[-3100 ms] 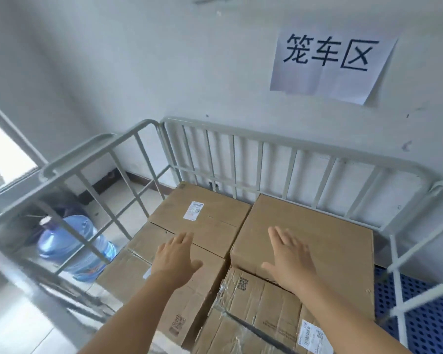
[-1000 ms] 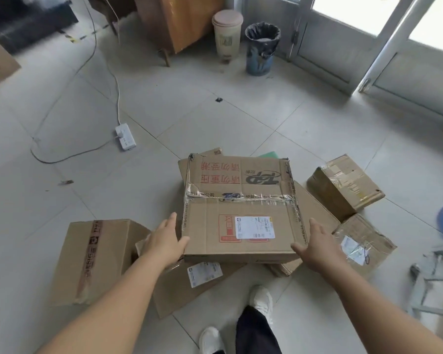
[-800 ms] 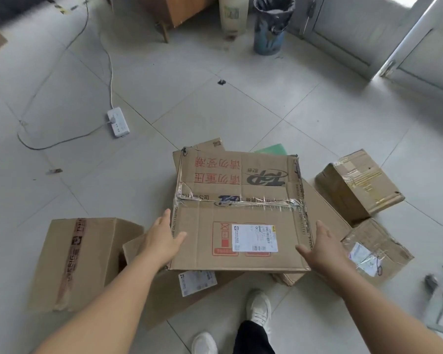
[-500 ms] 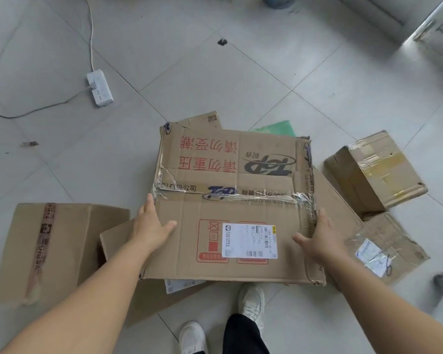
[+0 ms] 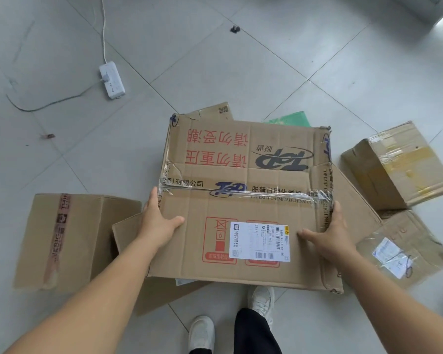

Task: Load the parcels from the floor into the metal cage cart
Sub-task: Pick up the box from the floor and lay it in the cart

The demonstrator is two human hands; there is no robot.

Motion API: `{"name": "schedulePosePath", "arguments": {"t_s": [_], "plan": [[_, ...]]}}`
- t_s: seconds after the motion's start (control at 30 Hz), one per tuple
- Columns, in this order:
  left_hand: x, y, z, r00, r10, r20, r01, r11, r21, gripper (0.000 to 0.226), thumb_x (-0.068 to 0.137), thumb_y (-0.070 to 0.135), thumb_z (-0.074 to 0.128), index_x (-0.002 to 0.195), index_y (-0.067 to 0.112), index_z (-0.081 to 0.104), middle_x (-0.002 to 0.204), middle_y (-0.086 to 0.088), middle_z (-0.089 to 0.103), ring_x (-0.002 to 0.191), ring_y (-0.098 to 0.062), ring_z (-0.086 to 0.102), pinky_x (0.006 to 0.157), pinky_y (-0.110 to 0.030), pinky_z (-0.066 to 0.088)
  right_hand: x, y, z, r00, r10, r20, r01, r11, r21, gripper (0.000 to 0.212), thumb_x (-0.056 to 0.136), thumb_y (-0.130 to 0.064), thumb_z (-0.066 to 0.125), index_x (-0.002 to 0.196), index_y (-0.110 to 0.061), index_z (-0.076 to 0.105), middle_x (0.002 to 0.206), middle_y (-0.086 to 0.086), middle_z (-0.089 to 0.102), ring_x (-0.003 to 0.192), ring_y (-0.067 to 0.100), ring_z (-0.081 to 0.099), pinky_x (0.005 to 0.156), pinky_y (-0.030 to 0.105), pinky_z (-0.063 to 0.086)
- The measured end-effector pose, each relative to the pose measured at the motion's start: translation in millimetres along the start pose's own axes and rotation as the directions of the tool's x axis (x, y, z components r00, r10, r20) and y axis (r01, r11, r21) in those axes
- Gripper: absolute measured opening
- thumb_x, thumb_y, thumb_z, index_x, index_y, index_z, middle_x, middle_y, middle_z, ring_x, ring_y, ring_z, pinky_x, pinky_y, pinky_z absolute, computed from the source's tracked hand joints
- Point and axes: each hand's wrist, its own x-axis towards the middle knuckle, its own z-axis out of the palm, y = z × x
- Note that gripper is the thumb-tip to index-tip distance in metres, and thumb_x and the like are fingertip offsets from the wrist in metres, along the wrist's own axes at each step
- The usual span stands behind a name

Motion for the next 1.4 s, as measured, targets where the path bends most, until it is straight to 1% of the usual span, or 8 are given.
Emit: {"name": "schedulePosePath", "arguments": {"t_s": [0.17, 0.37, 0.63, 0.8, 1.0, 1.13, 1.3, 1.4], "plan": [[-27.5, 11.0, -21.1, 0.999, 0.051, 0.007, -0.051, 0.997, -0.054, 0.101, 0.081, 0.019, 0.075, 0.154, 0.034, 0.008, 0.157, 0.0, 0.023, 0.139, -0.026, 0.032, 0.111, -0.049, 0.033, -34.7, -5.1, -21.0, 0.999, -0.01, -0.05, 0.013, 0.998, 0.054, 0.116, 0.072, -0.019, 0.086, 0.157, -0.025, 0.006, 0.156, 0.007, 0.03, 0.138, 0.03, 0.037, 0.113, 0.048, 0.033], [-71.2, 43.4, -69.9, 0.98, 0.2, 0.004, -0.199, 0.977, -0.074, 0.101, 0.079, 0.023, 0.076, 0.152, 0.036, 0.007, 0.156, 0.002, 0.026, 0.137, -0.025, 0.037, 0.109, -0.051, 0.037, -103.0, -24.2, -63.3, 0.984, -0.037, -0.177, 0.064, 0.987, 0.146, 0.116, 0.071, -0.018, 0.086, 0.156, -0.026, 0.008, 0.157, 0.006, 0.028, 0.139, 0.029, 0.035, 0.113, 0.049, 0.032], [-159.9, 110.1, -131.7, 0.871, 0.49, -0.007, -0.489, 0.868, -0.08, 0.098, 0.077, 0.022, 0.077, 0.153, 0.027, 0.015, 0.15, -0.003, 0.034, 0.131, -0.026, 0.043, 0.106, -0.046, 0.04, -223.7, -46.1, -140.7, 0.913, -0.041, -0.406, 0.141, 0.965, 0.219, 0.109, 0.068, -0.025, 0.088, 0.151, -0.029, 0.018, 0.148, 0.009, 0.04, 0.131, 0.031, 0.044, 0.105, 0.051, 0.041], [-222.0, 150.1, -156.8, 0.762, 0.647, 0.016, -0.644, 0.761, -0.083, 0.092, 0.068, 0.033, 0.076, 0.145, 0.034, 0.026, 0.138, -0.002, 0.045, 0.121, -0.027, 0.05, 0.099, -0.053, 0.045, -302.2, -39.7, -190.8, 0.841, -0.036, -0.54, 0.202, 0.946, 0.251, 0.098, 0.068, -0.025, 0.087, 0.143, -0.028, 0.024, 0.137, 0.007, 0.046, 0.12, 0.03, 0.05, 0.097, 0.05, 0.047], [-301.0, 200.4, -166.4, 0.57, 0.82, 0.059, -0.801, 0.57, -0.185, 0.075, 0.076, 0.018, 0.076, 0.138, 0.033, 0.036, 0.127, 0.001, 0.047, 0.11, -0.022, 0.05, 0.096, -0.046, 0.047, -395.1, -13.4, -250.0, 0.711, 0.006, -0.704, 0.306, 0.898, 0.317, 0.103, 0.067, -0.021, 0.086, 0.149, -0.027, 0.023, 0.141, 0.007, 0.045, 0.121, 0.025, 0.051, 0.099, 0.043, 0.047], [-356.0, 233.6, -156.9, 0.454, 0.885, 0.1, -0.847, 0.464, -0.26, 0.083, 0.078, 0.018, 0.076, 0.145, 0.032, 0.029, 0.133, 0.002, 0.047, 0.118, -0.024, 0.05, 0.099, -0.051, 0.046, -451.9, 9.5, -285.8, 0.614, 0.053, -0.788, 0.356, 0.872, 0.336, 0.103, 0.066, -0.025, 0.086, 0.148, -0.031, 0.023, 0.14, 0.006, 0.046, 0.117, 0.026, 0.054, 0.096, 0.048, 0.051], [-429.4, 272.9, -133.6, 0.338, 0.932, 0.132, -0.874, 0.362, -0.325, 0.088, 0.08, 0.016, 0.076, 0.149, 0.031, 0.024, 0.138, -0.002, 0.046, 0.122, -0.026, 0.048, 0.101, -0.052, 0.045, -513.0, 43.1, -333.9, 0.49, 0.122, -0.863, 0.37, 0.867, 0.333, 0.107, 0.054, -0.039, 0.087, 0.143, -0.033, 0.027, 0.139, 0.006, 0.046, 0.123, 0.029, 0.05, 0.101, 0.054, 0.045], [-476.6, 294.6, -117.3, 0.262, 0.952, 0.155, -0.874, 0.303, -0.381, 0.081, 0.081, 0.016, 0.075, 0.146, 0.03, 0.03, 0.13, -0.002, 0.049, 0.115, -0.026, 0.051, 0.094, -0.047, 0.048, -549.7, 66.9, -361.4, 0.412, 0.142, -0.9, 0.392, 0.865, 0.315, 0.092, 0.064, -0.028, 0.088, 0.138, -0.031, 0.032, 0.133, 0.007, 0.046, 0.118, 0.029, 0.051, 0.1, 0.053, 0.046]]}}
